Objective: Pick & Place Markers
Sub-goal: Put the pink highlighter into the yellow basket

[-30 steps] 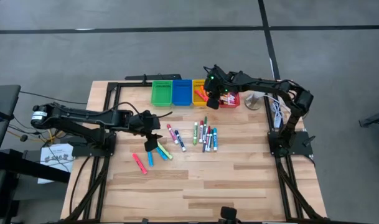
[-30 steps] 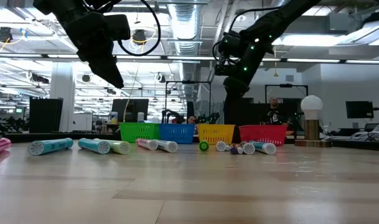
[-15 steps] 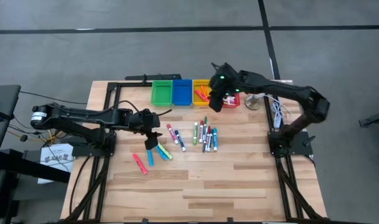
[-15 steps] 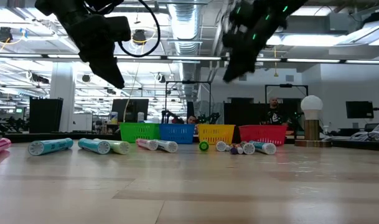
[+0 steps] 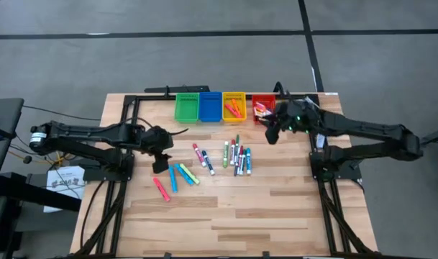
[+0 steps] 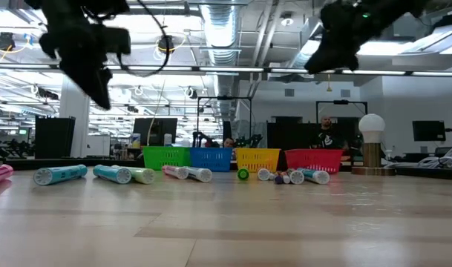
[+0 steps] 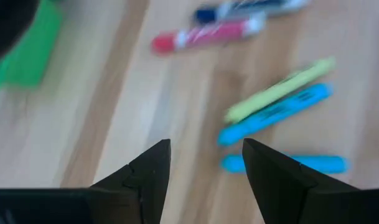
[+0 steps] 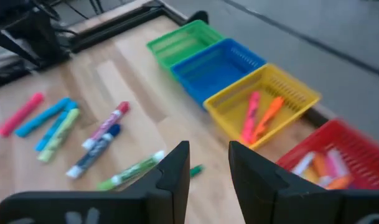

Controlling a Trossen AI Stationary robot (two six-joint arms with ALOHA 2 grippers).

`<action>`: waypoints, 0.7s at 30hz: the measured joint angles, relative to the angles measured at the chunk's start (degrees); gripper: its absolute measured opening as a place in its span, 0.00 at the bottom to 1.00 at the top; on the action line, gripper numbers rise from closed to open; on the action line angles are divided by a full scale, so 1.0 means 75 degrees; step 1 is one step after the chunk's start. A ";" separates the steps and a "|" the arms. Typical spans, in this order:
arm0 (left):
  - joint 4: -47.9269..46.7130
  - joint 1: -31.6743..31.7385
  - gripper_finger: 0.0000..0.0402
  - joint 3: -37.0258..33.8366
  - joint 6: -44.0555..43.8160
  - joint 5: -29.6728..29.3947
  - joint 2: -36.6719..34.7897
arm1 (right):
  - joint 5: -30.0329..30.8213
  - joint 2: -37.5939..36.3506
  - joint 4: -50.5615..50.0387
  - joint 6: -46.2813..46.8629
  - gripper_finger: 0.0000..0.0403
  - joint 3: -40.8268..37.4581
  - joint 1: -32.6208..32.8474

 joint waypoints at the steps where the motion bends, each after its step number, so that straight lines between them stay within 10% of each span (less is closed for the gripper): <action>1: 0.0073 -0.0116 0.49 0.0021 0.0087 0.0142 -0.0075 | -0.0004 -0.0132 0.0173 0.0212 0.25 -0.0229 0.0143; 21: 0.0065 -0.3829 0.43 0.0012 0.0113 0.0401 0.1040 | 0.0007 0.0458 0.0638 0.0869 0.25 -0.0931 0.1941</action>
